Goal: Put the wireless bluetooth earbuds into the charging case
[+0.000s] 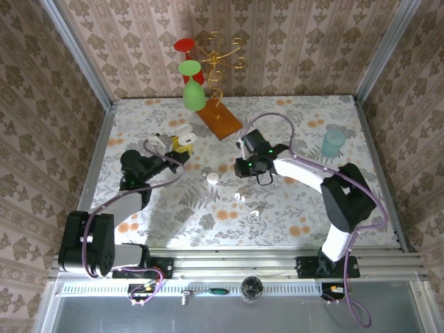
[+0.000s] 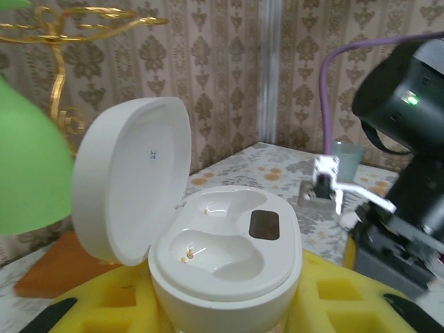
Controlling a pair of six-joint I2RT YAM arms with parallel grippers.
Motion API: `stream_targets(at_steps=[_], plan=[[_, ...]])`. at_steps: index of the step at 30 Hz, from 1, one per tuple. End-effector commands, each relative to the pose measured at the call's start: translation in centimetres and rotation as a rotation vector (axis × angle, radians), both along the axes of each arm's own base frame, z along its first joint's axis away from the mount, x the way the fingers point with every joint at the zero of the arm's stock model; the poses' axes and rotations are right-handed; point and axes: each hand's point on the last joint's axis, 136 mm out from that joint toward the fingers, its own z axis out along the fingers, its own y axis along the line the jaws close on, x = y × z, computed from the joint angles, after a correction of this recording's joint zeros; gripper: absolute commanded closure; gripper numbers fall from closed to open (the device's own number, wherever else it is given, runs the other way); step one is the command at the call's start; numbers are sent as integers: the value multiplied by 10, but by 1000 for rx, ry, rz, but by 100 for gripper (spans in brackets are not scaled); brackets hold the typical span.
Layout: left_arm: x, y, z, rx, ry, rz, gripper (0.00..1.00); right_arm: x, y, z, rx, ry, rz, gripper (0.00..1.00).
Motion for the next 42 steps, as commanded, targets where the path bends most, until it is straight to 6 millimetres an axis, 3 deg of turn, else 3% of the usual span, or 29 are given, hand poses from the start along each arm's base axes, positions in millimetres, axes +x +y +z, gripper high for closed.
stream_targets(at_steps=[1,8,15,23,32,33,42], plan=[[-6,-16,6,15,-74,-29,69,-6,5,25,265,79,-63,81],[-15,-47,-1,25,-78,-98,69,-3,-19,43,546,148,-162,82],[-15,-68,-7,-4,-106,-86,69,-6,-18,81,763,131,-157,82],[-12,-92,-22,32,-143,-74,69,-19,-11,139,769,-17,-92,83],[-15,-116,-33,60,-158,-105,69,-16,23,177,718,-140,-7,83],[-16,-118,-33,60,-160,-108,69,-12,27,168,701,-125,-7,83],[-21,-129,-28,41,-155,-129,69,-4,40,161,631,-136,30,83]])
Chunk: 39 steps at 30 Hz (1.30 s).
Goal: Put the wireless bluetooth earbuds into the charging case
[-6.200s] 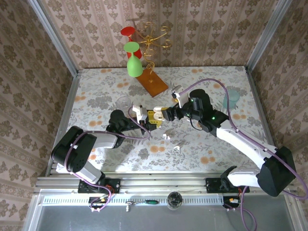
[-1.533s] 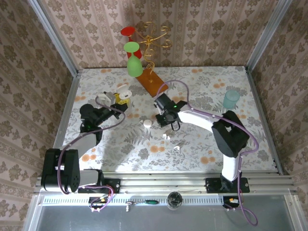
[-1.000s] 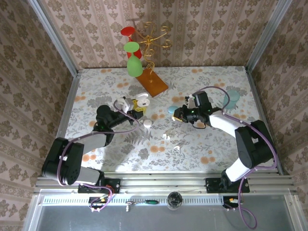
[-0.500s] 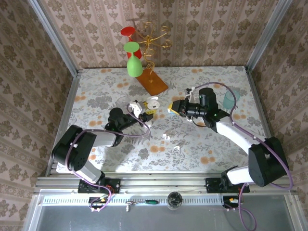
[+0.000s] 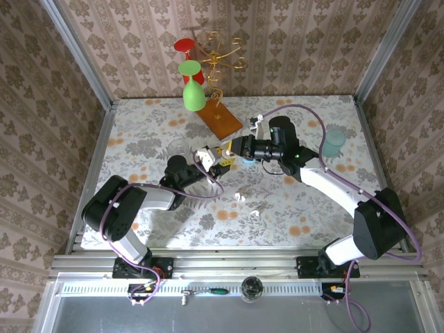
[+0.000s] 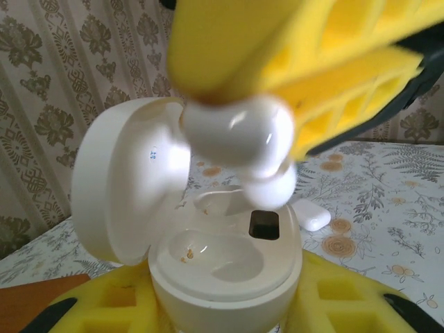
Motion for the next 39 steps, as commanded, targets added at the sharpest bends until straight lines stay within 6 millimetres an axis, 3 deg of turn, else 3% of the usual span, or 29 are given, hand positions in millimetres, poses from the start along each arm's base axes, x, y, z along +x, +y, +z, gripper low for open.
stream_targets(at_steps=[1,14,26,32,39], plan=[[1,-4,20,-39,-58,-2,70,6,0,0,-56,-35,-8,82],[0,-12,31,-68,-44,-6,70,9,2,-16,-89,-10,-6,82],[-1,-13,38,-70,-45,-4,70,10,-8,-24,-158,-14,-41,72],[0,-11,37,-68,-45,5,70,6,-12,-13,-158,-52,-41,70],[4,-6,34,-63,-40,19,70,-11,-25,12,-152,-157,-42,57]])
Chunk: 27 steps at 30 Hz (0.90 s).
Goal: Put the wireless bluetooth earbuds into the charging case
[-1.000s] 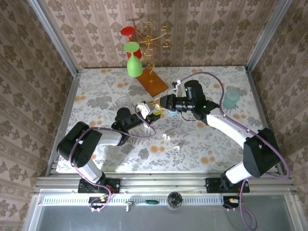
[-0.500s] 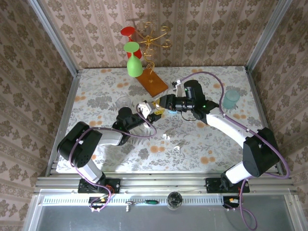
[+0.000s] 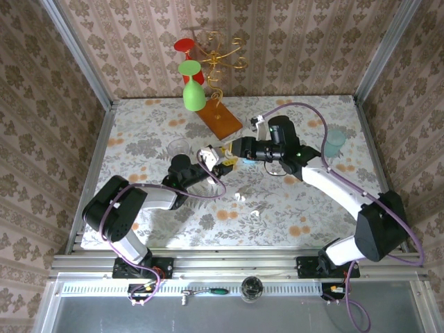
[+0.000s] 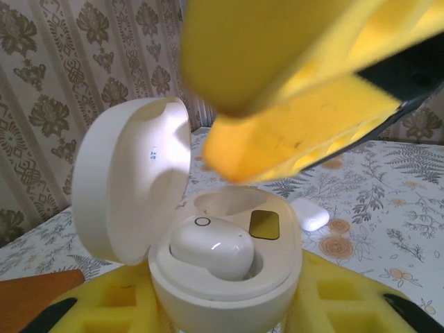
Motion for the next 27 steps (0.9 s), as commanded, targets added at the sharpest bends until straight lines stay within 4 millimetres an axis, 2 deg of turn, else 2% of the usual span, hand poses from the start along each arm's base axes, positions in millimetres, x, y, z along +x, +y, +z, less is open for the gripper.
stream_targets(at_steps=[1,5,8,12,15,18,24,25,27], plan=[[3,3,35,-73,-74,8,70,-12,-12,19,-15,-86,-4,56],[6,12,34,-74,-75,29,70,-25,-23,19,-52,-126,-8,53],[8,23,34,-71,-78,49,70,-32,-40,5,-133,-128,-52,52],[11,37,34,-63,-77,79,70,-36,-68,-31,-304,-70,-126,51],[14,48,34,-56,-78,101,70,-40,-75,-60,-376,1,-137,50],[16,55,34,-41,-79,118,70,-45,-72,-87,-416,70,-121,49],[18,68,36,-28,-84,152,70,-55,-54,-135,-498,147,-55,49],[18,70,37,-26,-85,155,70,-56,-51,-150,-517,180,-41,49],[18,73,37,-22,-84,160,70,-56,-46,-162,-539,197,-19,49]])
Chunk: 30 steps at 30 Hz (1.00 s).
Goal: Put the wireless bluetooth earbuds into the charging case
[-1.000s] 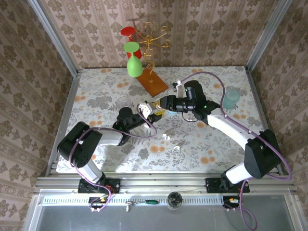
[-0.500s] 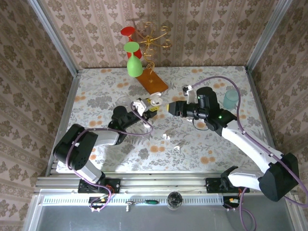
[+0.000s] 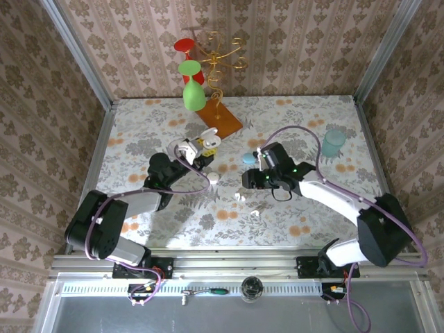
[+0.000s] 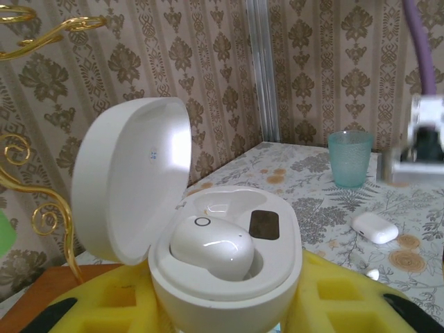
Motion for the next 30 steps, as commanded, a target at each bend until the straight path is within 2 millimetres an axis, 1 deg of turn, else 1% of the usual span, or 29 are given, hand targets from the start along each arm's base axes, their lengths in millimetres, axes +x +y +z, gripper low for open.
stream_targets(at_steps=[1,6,10,16,20,24,30], plan=[[-4,5,2,16,-19,-3,70,-3,2,-25,-67,32,26,49],[-7,5,4,12,-22,-5,70,-3,19,-45,-44,107,90,48],[-7,5,3,26,-16,-6,70,4,26,-57,-37,133,118,48],[-9,4,3,33,-12,-13,70,18,39,-65,0,143,161,47],[-9,3,2,36,-10,-14,70,20,40,-75,25,195,176,47],[-9,4,4,36,-15,-8,70,14,34,-81,51,240,177,48],[-8,4,2,42,-9,-5,69,-11,29,-84,101,303,214,52]])
